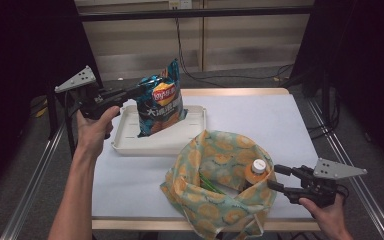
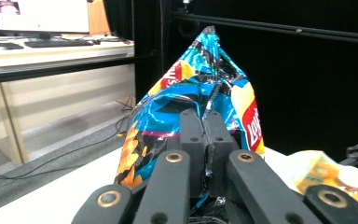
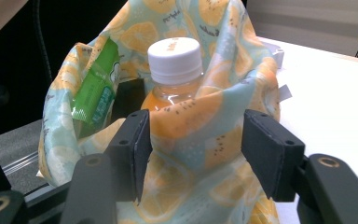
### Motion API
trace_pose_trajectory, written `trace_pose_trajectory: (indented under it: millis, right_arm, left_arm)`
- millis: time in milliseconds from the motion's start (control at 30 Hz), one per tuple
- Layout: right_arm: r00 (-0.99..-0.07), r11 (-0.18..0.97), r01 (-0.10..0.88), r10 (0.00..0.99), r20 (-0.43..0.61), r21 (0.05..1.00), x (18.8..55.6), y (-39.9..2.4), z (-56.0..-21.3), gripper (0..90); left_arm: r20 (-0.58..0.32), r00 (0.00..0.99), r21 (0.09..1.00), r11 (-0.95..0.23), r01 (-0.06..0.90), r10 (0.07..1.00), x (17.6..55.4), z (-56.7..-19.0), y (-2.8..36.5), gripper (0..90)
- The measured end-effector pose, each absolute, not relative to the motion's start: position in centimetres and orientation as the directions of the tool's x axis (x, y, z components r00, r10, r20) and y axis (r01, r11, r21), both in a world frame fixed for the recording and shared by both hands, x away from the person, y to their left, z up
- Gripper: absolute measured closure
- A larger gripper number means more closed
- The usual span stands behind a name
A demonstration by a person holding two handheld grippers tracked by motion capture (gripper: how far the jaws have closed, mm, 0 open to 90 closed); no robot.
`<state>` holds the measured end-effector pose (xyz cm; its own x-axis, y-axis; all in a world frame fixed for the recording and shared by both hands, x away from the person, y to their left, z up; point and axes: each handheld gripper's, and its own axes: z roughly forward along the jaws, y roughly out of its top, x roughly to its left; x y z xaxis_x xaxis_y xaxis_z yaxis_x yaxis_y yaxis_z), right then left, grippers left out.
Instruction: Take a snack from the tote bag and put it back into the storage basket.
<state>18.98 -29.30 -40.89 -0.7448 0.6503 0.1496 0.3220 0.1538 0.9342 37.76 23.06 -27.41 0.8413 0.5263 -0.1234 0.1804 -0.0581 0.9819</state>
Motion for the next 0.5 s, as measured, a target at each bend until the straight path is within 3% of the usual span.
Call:
trace_pose_trajectory:
  millis: [500]
  right_arm:
    - [-0.748, 0.159, 0.322, 0.647, 0.148, 0.933, 19.1, -29.3, -40.9, 42.6]
  left_arm:
    - [-0.158, 0.801, 0.969, -0.067, 0.239, 0.578, 41.1, -31.2, 25.2, 88.8]
